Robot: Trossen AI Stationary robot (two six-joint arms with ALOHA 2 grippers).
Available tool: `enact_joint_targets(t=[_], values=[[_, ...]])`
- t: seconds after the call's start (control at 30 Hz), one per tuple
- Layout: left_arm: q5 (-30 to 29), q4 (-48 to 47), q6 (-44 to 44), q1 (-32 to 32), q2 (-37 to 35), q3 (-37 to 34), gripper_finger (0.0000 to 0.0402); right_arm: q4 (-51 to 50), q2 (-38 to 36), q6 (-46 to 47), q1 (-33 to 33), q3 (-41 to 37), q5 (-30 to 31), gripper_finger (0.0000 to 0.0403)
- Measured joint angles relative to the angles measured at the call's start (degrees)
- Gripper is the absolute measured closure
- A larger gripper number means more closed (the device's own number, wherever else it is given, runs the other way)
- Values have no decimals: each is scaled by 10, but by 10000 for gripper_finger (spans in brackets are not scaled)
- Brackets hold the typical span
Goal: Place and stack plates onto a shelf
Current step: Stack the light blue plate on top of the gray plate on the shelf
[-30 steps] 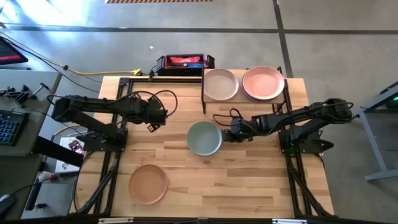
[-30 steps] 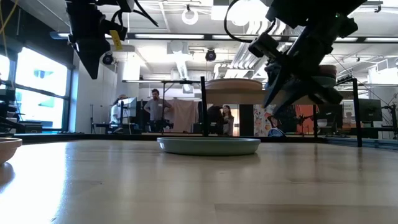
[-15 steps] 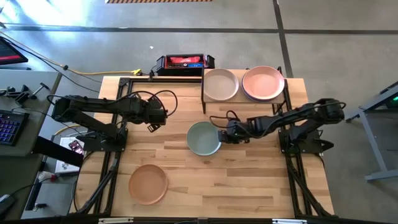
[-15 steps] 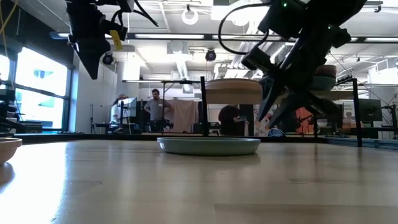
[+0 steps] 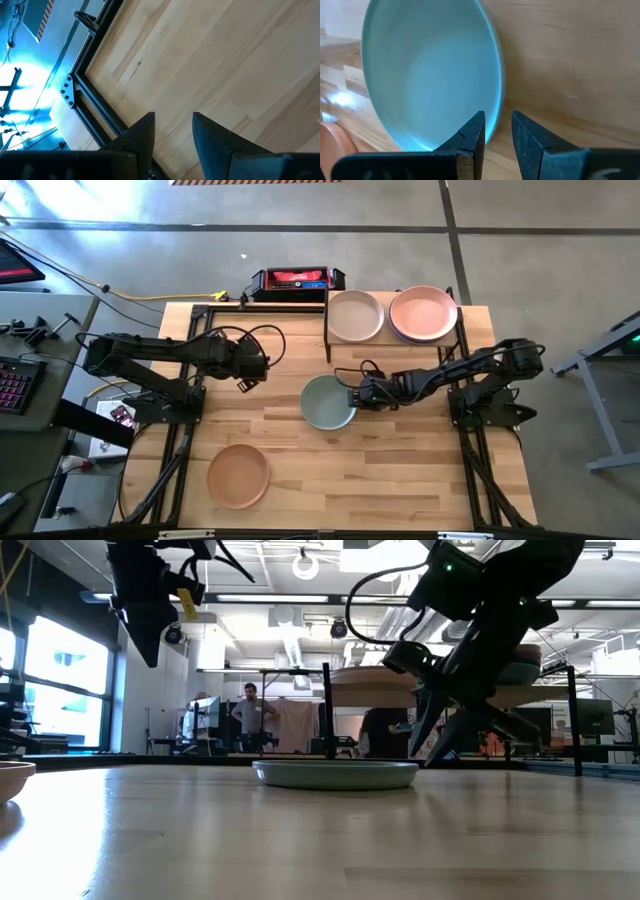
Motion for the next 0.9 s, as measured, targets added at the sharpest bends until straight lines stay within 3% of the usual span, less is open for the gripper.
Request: enact_joint_targets(t=[0.9], values=[[0,14,4,0,0,0,282,15,63,7,-11,25,15,334]])
